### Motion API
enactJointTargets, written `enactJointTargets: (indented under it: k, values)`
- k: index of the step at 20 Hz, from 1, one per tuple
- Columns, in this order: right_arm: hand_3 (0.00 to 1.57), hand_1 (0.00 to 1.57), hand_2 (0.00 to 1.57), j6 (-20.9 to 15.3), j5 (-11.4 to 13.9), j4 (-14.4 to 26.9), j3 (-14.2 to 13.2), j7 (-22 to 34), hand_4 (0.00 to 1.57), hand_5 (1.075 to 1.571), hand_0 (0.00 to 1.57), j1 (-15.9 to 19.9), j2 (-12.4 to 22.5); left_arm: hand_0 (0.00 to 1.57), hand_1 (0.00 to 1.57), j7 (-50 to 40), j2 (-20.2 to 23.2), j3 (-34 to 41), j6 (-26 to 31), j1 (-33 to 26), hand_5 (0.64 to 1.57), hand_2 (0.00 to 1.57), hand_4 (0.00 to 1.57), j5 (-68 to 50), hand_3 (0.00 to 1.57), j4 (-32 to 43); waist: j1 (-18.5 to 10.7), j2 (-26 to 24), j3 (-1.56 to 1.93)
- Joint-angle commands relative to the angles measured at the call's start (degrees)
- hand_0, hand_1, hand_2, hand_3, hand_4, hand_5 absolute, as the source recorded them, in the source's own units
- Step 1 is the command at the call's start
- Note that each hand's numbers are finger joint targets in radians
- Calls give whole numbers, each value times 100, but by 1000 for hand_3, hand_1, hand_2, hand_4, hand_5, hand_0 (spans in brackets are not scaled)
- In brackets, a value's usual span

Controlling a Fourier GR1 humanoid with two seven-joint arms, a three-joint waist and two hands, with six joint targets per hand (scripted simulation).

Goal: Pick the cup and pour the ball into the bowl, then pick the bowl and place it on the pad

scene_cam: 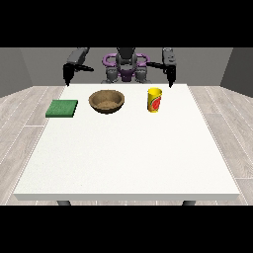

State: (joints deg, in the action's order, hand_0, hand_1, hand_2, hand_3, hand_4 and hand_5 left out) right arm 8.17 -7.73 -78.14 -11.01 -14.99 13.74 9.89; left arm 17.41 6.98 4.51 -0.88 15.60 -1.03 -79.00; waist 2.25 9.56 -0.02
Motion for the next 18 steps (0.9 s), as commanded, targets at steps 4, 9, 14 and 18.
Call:
enactJointTargets:
  k: [4, 9, 14, 18]
  values:
    - [0, 0, 0, 349, -172, 368, -155, -196, 0, 1563, 0, 149, 259, 0, 0, 945, 46, 412, -90, 529, 1246, 0, 0, 37, 0, 1391, 240, 92, 0]
    - [0, 0, 0, 918, -549, 569, -475, -343, 0, 1562, 0, 108, 677, 0, 0, 1643, -158, 463, -309, 384, 1278, 0, 0, 118, 0, 1990, 441, 202, -1]
    - [0, 0, 0, 892, -383, 1047, -504, -737, 0, 1559, 0, 127, 689, 0, 0, 2103, 0, 624, -312, 805, 1262, 0, 0, 144, 0, 2797, 292, 252, 0]
    - [0, 0, 0, 903, -365, 1325, -558, -1069, 0, 1559, 0, 483, 744, 0, 0, 2418, 131, 737, -231, 1380, 1219, 0, 0, 95, 0, 3249, 341, 659, 0]
